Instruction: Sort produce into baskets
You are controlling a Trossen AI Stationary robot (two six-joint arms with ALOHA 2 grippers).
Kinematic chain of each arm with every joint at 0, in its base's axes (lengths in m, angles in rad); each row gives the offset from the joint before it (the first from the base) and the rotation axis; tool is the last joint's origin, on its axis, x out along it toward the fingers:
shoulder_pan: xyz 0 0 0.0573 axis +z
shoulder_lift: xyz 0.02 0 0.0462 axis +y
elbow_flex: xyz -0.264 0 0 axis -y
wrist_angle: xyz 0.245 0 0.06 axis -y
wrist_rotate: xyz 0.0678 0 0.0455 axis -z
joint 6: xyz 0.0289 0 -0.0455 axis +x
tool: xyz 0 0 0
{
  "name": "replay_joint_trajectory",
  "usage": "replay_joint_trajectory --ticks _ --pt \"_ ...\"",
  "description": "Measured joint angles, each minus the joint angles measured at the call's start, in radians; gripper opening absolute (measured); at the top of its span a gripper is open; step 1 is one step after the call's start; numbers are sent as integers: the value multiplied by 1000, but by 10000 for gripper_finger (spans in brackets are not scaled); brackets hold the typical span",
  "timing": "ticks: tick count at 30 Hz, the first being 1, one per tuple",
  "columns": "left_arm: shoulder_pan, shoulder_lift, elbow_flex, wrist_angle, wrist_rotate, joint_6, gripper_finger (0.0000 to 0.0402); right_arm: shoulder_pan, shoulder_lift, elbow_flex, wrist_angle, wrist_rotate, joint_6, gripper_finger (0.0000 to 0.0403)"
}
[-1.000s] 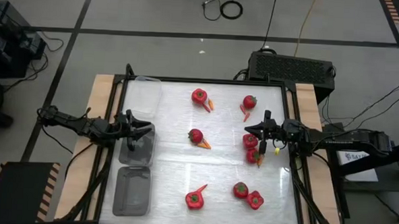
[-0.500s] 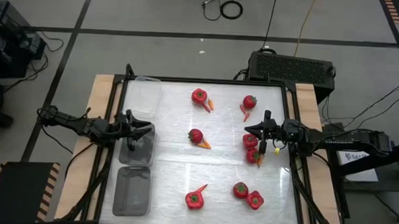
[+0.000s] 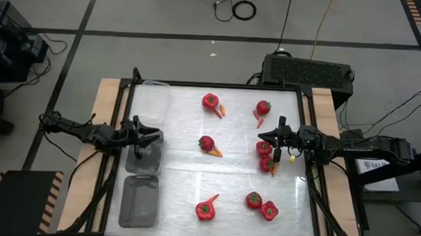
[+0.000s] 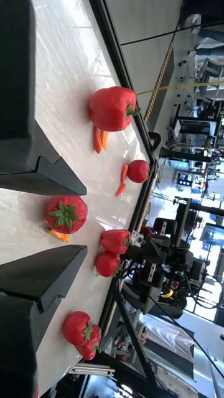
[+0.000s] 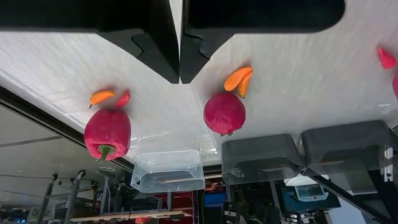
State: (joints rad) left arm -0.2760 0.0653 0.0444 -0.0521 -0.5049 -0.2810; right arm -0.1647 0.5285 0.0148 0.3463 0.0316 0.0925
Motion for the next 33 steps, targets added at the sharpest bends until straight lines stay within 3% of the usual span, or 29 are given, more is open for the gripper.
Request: replay_joint_trajectory --ticks 14,24,33 --pt "0 0 0 1 0 0 145 0 0 0 10 4 181 6" --pt "0 0 -4 45 -45 -3 145 0 0 0 24 5 194 6" --pt "0 1 -3 183 -46 -53 145 1 0 0 162 -12 179 7"
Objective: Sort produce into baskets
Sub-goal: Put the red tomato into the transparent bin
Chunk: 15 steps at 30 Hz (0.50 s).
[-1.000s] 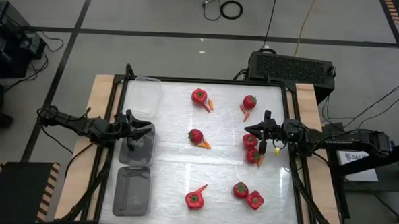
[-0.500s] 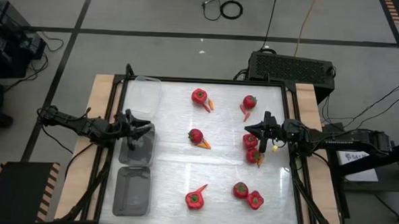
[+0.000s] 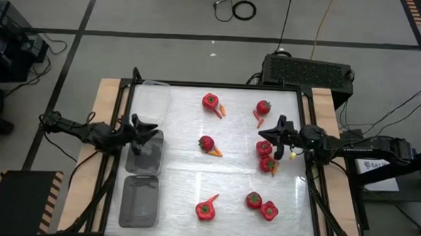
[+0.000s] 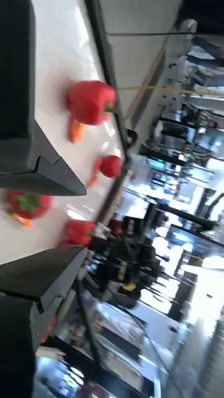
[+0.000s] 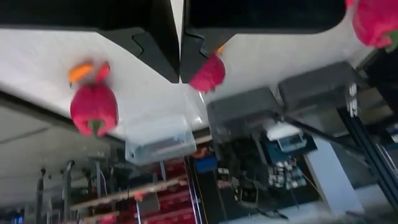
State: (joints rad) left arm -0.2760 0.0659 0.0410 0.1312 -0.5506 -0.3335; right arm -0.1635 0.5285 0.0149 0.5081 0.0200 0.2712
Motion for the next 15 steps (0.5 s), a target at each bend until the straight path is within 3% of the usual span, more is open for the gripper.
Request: replay_joint_trajectory --ticks 6,15 --pt "0 35 69 34 -1 66 145 1 0 110 -37 -27 -95 30" --pt "0 234 356 -70 -7 275 145 2 32 454 -438 -26 -243 84"
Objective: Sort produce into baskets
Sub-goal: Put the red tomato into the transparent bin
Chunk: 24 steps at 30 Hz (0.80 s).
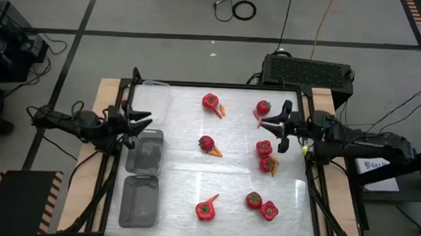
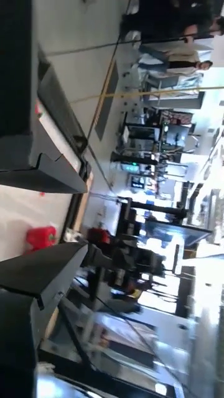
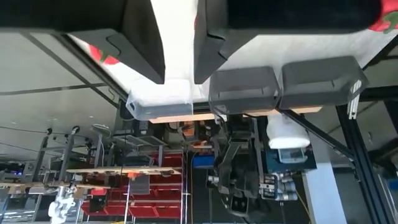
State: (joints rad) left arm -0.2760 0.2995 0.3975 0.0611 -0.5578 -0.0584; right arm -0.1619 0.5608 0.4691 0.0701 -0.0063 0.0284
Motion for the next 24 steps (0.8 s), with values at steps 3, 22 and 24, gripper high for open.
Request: replay_joint_trajectory --ticks 3,22,24 --pt "0 94 117 -65 -21 53 145 0 24 101 -90 0 -12 103" --pt "8 680 855 -543 14 253 294 144 353 579 -553 0 9 259" --pt "25 741 906 -543 43 285 299 155 390 637 -640 0 22 265"
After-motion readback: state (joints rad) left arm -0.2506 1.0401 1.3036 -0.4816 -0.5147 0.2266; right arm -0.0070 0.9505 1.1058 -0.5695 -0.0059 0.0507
